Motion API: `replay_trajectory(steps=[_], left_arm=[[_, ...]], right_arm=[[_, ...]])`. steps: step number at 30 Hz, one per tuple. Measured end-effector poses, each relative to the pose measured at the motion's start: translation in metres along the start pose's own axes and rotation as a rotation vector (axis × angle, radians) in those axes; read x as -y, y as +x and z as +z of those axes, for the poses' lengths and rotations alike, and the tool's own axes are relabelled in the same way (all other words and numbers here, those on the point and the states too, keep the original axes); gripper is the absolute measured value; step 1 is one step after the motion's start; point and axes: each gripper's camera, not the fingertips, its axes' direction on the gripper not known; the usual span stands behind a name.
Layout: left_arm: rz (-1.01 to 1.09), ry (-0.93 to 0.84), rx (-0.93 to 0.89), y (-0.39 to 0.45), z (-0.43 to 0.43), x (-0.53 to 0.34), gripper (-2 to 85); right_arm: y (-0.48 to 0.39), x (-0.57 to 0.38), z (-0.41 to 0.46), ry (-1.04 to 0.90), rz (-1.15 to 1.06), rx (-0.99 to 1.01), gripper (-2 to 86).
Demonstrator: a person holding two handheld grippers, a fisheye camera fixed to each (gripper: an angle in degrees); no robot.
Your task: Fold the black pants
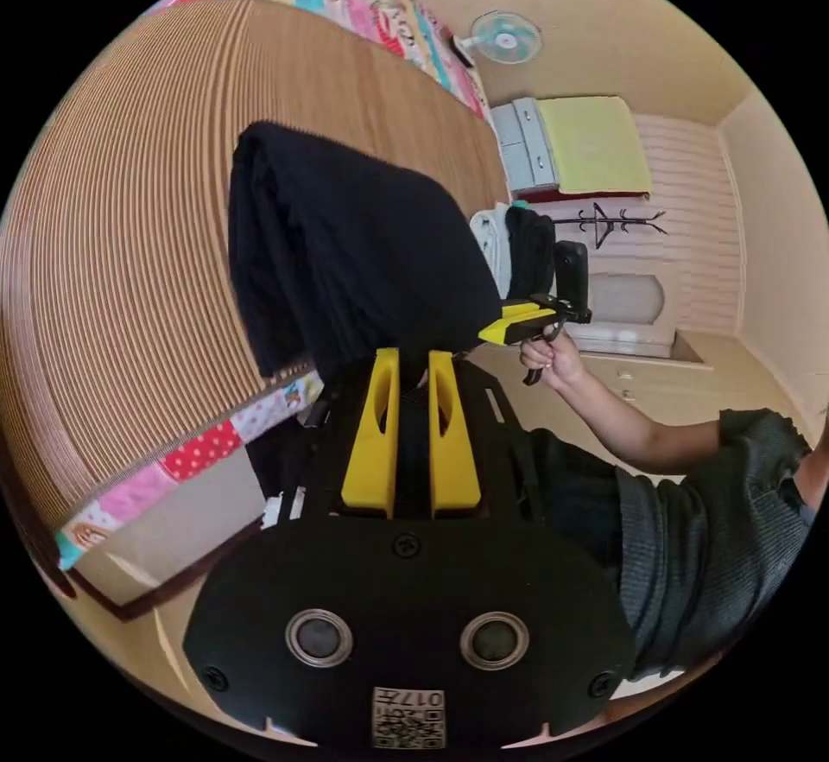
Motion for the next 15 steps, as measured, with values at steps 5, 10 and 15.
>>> replay_trajectory(steps=[5,10,15], left_arm=[[-0.269,0.048,-0.036,-0.052,0.019,-0.058,13.3],[-0.232,0.252,-0.058,-0.059,-0.027,-0.014,18.9],[-0.160,0.171,0.030,-0.064,-0.020,0.060,22.4]], right_arm=[[0.045,-0.005,-0.004,-0.029,0.171,0.021,13.5],[0.071,0.039,-0.074,0.185,0.155,-0.013,21.0],[0.117,0.089,-0.066,0.110,0.157,0.093,24.4]])
